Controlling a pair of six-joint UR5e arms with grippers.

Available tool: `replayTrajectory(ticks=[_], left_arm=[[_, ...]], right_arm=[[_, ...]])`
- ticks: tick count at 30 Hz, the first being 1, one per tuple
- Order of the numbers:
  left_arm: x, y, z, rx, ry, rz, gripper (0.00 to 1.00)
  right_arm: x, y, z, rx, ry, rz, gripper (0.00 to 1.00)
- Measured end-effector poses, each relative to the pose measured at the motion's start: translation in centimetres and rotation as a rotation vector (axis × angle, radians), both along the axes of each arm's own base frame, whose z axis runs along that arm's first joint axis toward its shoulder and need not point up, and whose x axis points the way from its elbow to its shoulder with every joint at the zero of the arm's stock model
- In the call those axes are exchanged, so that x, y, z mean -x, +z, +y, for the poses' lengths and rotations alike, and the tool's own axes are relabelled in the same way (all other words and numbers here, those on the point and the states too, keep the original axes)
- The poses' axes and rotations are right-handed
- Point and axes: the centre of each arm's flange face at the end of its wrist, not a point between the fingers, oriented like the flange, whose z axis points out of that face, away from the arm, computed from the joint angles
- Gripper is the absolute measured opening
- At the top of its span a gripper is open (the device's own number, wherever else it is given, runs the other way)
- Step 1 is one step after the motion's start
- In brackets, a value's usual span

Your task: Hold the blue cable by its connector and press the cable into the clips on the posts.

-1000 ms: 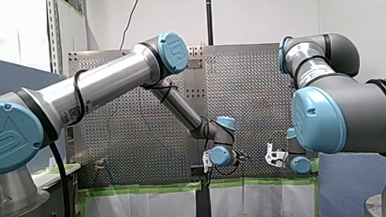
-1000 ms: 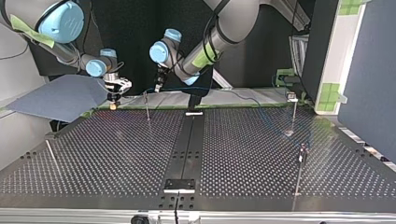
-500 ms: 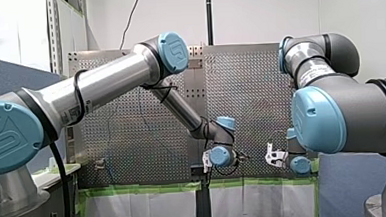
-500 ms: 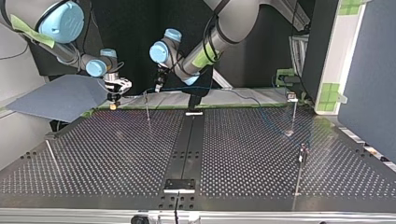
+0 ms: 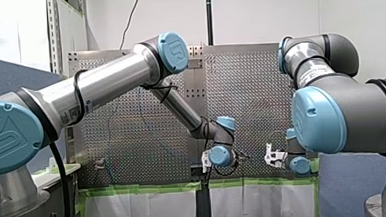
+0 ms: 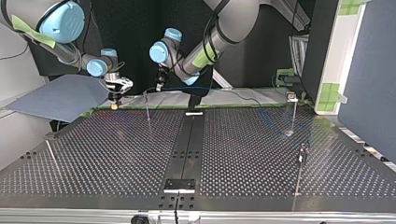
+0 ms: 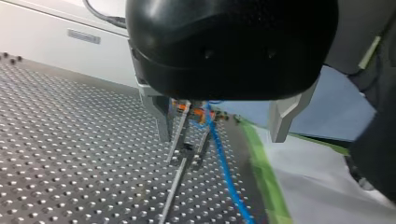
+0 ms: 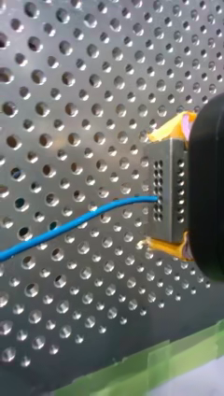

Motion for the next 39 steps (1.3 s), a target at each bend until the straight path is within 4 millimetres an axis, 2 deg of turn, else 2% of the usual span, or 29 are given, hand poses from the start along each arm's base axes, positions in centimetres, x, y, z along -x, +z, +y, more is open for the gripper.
replayTrajectory(ticks=[5,18,25,31,35,39], left_arm=[[0.5,0.5,0.7,-0.06,0.002,0.01,1.0],[2.2,4.2,2.7,-0.109,0.009,0.003,1.0],[4.2,3.0,4.9,-0.173,0.02,0.078,1.0],[6.1,1.4,6.7,-0.215,0.032,0.158,1.0],[7.6,1.4,5.9,-0.215,-0.005,0.19,1.0],[9.2,2.2,3.8,-0.217,-0.075,0.2,1.0]], right_arm=[[0.3,-0.7,1.1,0.004,0.021,0.034,0.0],[0.3,-2.6,5.2,0.0,0.075,0.045,0.0],[1.3,-3.6,7.3,-0.026,0.063,0.043,0.0],[1.7,-3.4,8.1,-0.025,0.062,0.038,0.0],[1.7,-3.0,8.6,-0.023,0.068,0.036,0.0],[1.7,-3.0,9.1,-0.023,0.077,0.034,0.0]])
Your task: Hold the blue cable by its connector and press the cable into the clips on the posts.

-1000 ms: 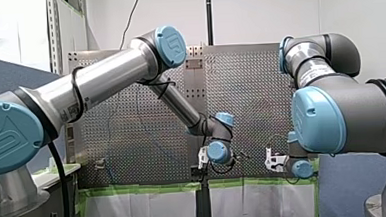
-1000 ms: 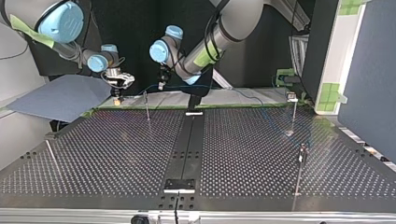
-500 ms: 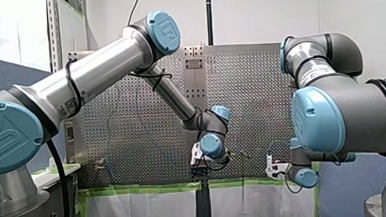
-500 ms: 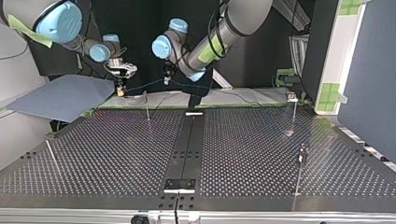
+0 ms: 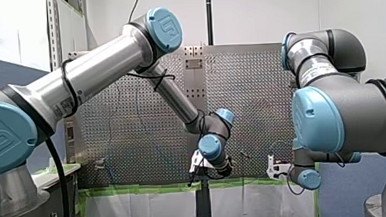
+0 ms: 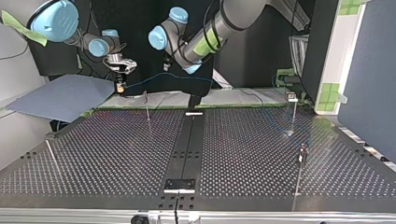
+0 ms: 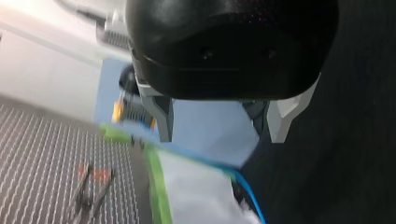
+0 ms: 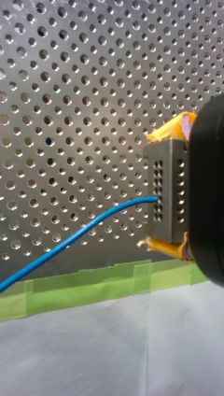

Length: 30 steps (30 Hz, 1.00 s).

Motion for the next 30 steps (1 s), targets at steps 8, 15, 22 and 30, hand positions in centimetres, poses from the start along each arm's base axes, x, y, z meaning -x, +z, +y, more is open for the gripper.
replayTrajectory(ticks=[8,15,22,30], left_arm=[[3.5,2.0,-4.5,0.066,-0.099,0.055,1.0],[3.1,3.8,-6.1,0.115,-0.087,0.089,1.0],[0.2,5.5,-6.0,0.165,-0.04,0.123,1.0],[-4.3,5.6,-4.3,0.187,0.074,0.151,1.0]], right_arm=[[-0.3,-0.1,0.5,-0.004,0.007,0.0,0.0],[-0.4,-0.1,0.5,-0.003,0.011,-0.001,0.0],[-0.6,-0.1,0.5,-0.002,0.015,-0.008,0.0],[-0.7,0.0,0.5,0.004,0.017,-0.021,0.0]])
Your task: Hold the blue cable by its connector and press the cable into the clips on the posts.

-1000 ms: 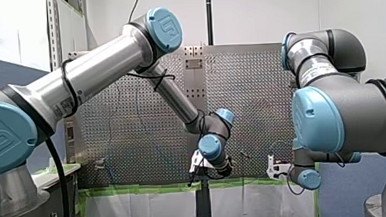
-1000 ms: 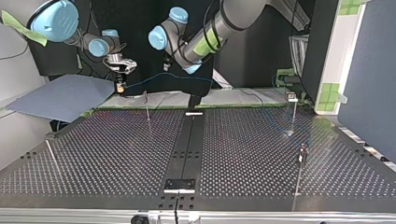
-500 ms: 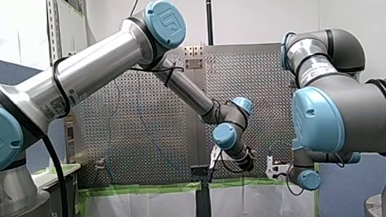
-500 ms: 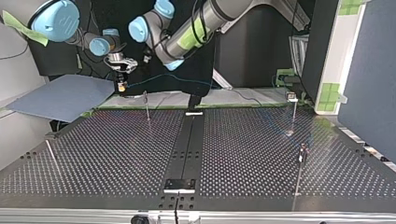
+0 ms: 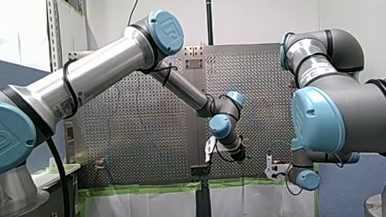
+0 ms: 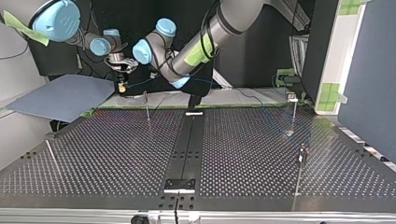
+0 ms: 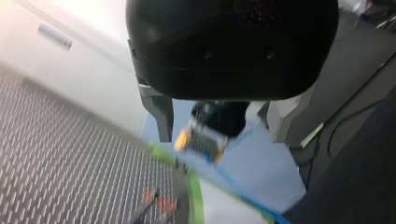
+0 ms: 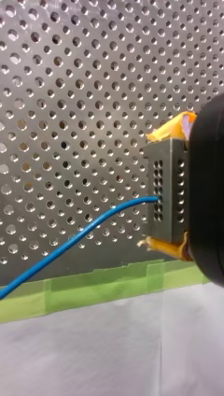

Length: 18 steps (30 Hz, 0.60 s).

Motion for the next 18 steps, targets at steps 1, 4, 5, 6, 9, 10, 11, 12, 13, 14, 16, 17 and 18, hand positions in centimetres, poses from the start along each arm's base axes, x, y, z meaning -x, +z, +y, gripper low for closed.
replayTrajectory(ticks=[1,4,5,6,9,10,11,12,13,14,16,17,18], left_arm=[[-0.6,-0.2,0.3,-0.002,0.018,0.005,1.0],[-2.1,-1.2,1.2,-0.012,0.074,0.023,1.0],[-2.4,-1.4,1.4,-0.015,0.088,0.027,1.0],[-2.8,-1.8,1.6,-0.021,0.104,0.033,1.0],[-3.5,-2.7,1.9,-0.039,0.13,0.045,1.0],[-3.6,-3.0,2.0,-0.045,0.135,0.049,1.0],[-3.8,-3.3,2.0,-0.051,0.139,0.053,1.0],[-4.0,-3.6,2.1,-0.06,0.143,0.058,1.0],[-4.1,-3.9,2.2,-0.066,0.145,0.063,1.0],[-4.2,-4.2,2.2,-0.073,0.146,0.068,1.0],[-4.5,-4.9,2.3,-0.086,0.149,0.08,1.0],[-4.5,-5.2,2.3,-0.091,0.15,0.085,1.0],[-4.7,-5.4,2.3,-0.096,0.151,0.091,1.0]], right_arm=[[0.0,0.0,0.0,0.0,0.0,-0.001,0.0],[-0.1,0.0,0.0,0.0,0.001,-0.003,0.0],[-0.1,0.0,0.0,0.0,0.001,-0.004,0.0],[-0.1,0.0,0.0,0.0,0.002,-0.004,0.0],[-0.2,0.0,0.0,0.002,0.004,-0.007,0.0],[-0.2,0.1,0.0,0.004,0.004,-0.009,0.0],[-0.2,0.1,0.0,0.005,0.005,-0.011,0.0],[-0.3,0.1,0.0,0.007,0.005,-0.013,0.0],[-0.3,0.1,-0.1,0.009,0.006,-0.016,0.0],[-0.3,0.1,-0.1,0.011,0.006,-0.018,0.0],[-0.4,0.2,-0.1,0.013,0.007,-0.023,0.0],[-0.4,0.2,-0.1,0.014,0.007,-0.026,0.0],[-0.5,0.2,-0.1,0.014,0.007,-0.03,0.0]])
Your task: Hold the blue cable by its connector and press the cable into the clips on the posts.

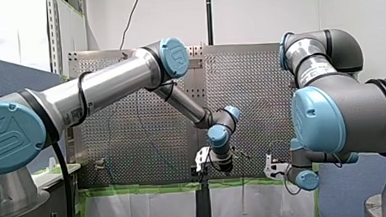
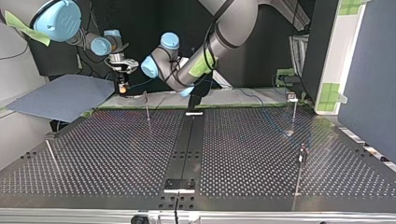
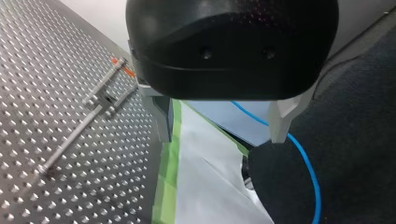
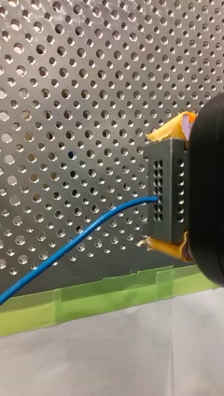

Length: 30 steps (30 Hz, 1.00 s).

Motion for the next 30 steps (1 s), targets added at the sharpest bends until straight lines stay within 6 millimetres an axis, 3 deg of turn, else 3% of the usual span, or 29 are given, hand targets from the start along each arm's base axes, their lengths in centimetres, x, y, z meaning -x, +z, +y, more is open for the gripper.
replayTrajectory(ticks=[5,30], left_arm=[[-0.5,0.5,-0.4,-0.006,-0.001,0.012,1.0],[-4.1,7.2,-1.2,-0.031,0.024,0.016,1.0]], right_arm=[[0.0,0.0,-0.1,0.003,-0.002,-0.007,0.0],[-0.4,0.1,0.0,0.004,0.002,-0.009,0.0]])
